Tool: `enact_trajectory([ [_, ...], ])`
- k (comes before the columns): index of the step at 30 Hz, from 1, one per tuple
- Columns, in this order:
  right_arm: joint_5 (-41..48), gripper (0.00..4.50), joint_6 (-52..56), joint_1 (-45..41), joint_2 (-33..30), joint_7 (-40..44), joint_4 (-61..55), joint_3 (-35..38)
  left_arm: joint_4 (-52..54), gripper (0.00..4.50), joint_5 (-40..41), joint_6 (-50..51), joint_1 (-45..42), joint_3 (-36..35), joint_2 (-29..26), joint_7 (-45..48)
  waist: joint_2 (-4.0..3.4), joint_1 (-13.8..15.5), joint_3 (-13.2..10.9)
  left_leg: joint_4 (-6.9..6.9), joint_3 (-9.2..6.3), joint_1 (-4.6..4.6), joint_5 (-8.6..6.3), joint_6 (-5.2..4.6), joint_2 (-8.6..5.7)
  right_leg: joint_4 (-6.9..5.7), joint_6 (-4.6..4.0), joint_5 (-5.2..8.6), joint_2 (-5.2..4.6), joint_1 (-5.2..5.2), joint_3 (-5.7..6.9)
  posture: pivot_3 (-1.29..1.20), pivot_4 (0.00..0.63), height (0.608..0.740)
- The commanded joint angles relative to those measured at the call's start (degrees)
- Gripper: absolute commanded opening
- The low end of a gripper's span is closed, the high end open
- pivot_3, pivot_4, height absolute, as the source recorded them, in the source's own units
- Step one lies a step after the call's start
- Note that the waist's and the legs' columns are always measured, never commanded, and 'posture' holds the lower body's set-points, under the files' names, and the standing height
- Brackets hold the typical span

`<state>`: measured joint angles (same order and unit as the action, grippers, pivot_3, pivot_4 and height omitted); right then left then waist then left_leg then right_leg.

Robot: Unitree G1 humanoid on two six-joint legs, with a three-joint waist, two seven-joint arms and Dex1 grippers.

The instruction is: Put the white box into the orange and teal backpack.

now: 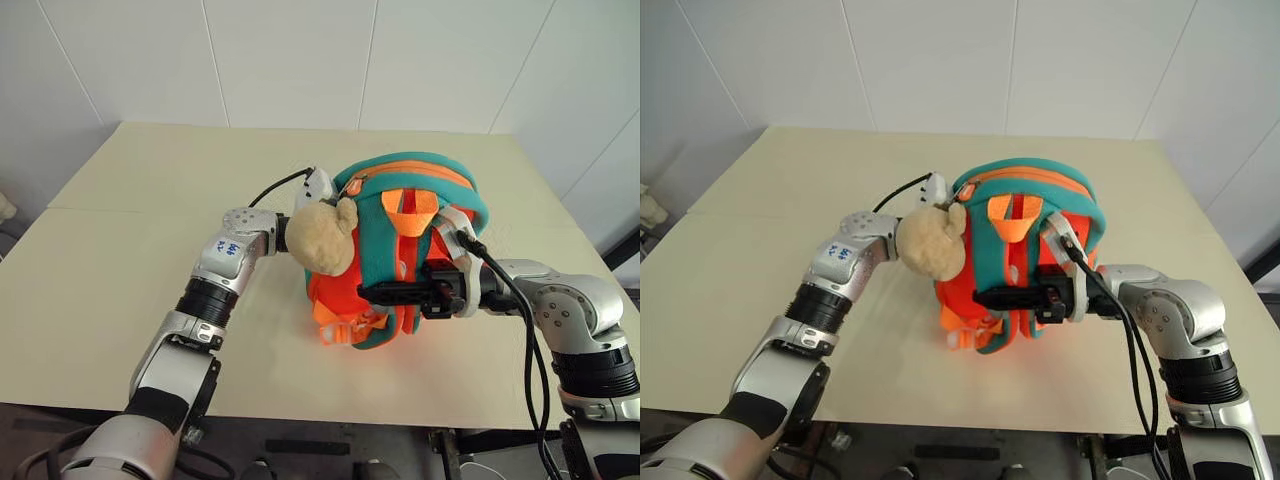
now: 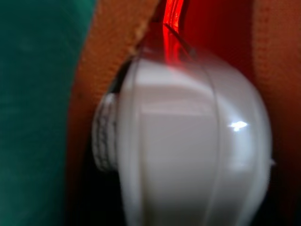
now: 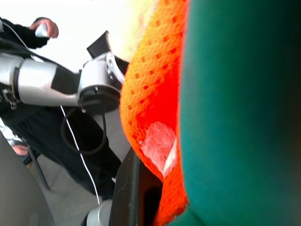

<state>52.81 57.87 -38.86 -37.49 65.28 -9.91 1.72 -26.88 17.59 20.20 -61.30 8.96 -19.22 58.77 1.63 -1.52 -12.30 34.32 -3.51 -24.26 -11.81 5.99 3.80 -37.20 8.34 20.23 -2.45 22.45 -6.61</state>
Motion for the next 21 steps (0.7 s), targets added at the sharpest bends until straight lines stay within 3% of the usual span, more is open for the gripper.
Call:
enact_trajectory([
  [1, 1.4, 0.00, 0.0, 0.4, -0.4, -0.3, -2.0, 1.5, 4.6, 3.03, 0.8, 0.1, 0.8, -2.6, -3.2, 2.1, 0.00, -0.2, 0.0, 0.00, 0.00, 0.01, 0.00, 0.00, 0.00, -0.03, 0.00, 0.00, 0.00, 0.01, 0.00, 0.00, 0.150, 0.740],
  [6, 0.6, 0.00, -0.8, 0.7, -0.3, -0.4, -1.1, 0.7, 6.3, 4.36, 2.4, 2.5, 0.8, -4.5, -9.6, 7.3, -0.02, -0.5, 0.0, -0.08, -0.02, 0.06, 0.06, -0.04, 0.01, -0.21, -0.03, 0.02, 0.04, 0.11, -0.01, 0.00, 0.150, 0.740],
  [16, -1.4, 0.00, -2.3, 1.6, -0.4, -0.5, -0.2, -0.4, 15.7, 4.36, 7.0, 13.1, 5.0, -6.3, -21.7, 16.6, -0.03, -0.3, 0.0, -0.09, -0.04, 0.06, 0.07, -0.07, 0.01, -0.24, -0.04, 0.02, 0.03, 0.09, -0.01, 0.00, 0.150, 0.740],
  [21, -1.9, 0.00, -2.4, 2.2, -0.8, -0.4, -0.2, 0.0, 18.3, 4.36, 8.8, 14.4, 9.5, -11.0, -27.9, 17.3, -0.04, -0.6, 0.0, -0.11, -0.05, 0.07, 0.08, -0.07, 0.02, -0.27, -0.08, 0.04, 0.04, 0.12, 0.00, 0.00, 0.150, 0.740],
])
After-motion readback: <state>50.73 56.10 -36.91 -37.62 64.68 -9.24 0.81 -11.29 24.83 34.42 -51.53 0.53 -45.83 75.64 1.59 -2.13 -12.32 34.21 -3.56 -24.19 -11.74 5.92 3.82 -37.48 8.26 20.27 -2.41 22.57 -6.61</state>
